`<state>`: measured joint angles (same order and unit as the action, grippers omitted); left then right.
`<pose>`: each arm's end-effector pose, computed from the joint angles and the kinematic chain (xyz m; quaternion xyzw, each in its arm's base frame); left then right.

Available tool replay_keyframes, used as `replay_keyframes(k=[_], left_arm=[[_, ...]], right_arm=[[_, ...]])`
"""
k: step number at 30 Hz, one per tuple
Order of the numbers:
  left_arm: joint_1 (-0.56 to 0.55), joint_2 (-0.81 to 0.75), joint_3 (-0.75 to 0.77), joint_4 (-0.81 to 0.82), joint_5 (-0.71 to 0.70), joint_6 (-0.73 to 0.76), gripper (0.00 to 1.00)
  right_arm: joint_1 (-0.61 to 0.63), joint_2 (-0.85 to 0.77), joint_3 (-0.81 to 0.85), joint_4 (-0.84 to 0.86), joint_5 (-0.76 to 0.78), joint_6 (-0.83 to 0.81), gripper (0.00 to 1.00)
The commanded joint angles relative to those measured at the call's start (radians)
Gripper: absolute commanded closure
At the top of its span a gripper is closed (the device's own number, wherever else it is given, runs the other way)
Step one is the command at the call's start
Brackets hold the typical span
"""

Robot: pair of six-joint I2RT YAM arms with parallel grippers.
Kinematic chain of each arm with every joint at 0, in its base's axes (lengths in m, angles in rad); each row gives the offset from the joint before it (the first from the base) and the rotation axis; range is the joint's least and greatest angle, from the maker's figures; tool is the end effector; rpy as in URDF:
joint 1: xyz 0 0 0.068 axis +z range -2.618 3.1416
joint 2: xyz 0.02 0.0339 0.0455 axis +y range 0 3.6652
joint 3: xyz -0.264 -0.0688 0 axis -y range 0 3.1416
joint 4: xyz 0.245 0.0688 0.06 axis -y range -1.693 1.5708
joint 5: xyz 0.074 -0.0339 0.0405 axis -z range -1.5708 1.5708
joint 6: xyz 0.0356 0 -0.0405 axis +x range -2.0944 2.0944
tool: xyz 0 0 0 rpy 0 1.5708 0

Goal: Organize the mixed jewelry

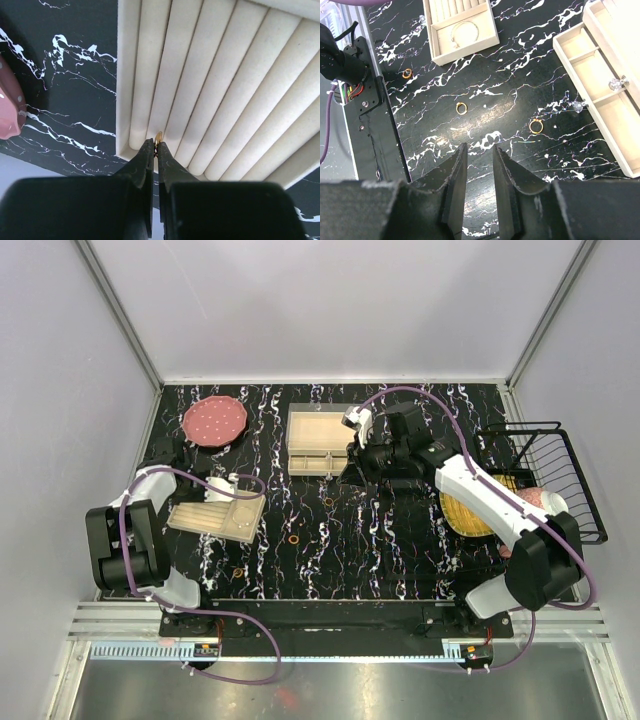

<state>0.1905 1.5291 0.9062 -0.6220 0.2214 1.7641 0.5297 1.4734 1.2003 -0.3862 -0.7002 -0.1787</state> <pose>0.2743 0.0449 0.1801 0.7071 0.6798 0.0727 0.1805 0.2701 0.1847 0.3059 -0.4341 0.7387 0.3754 0.3533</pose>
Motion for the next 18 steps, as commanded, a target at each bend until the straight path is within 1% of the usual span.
replay_keyframes(k=[1,18], left_arm=[[0.01,0.011,-0.003,0.025,0.038,0.04,1.0],[0.015,0.048,-0.039,0.067,0.033,0.043,1.0]], right_arm=[[-0.01,0.007,0.018,0.032,-0.012,-0.007,0.67],[-0.013,0.016,0.019,0.032,-0.013,-0.005,0.67]])
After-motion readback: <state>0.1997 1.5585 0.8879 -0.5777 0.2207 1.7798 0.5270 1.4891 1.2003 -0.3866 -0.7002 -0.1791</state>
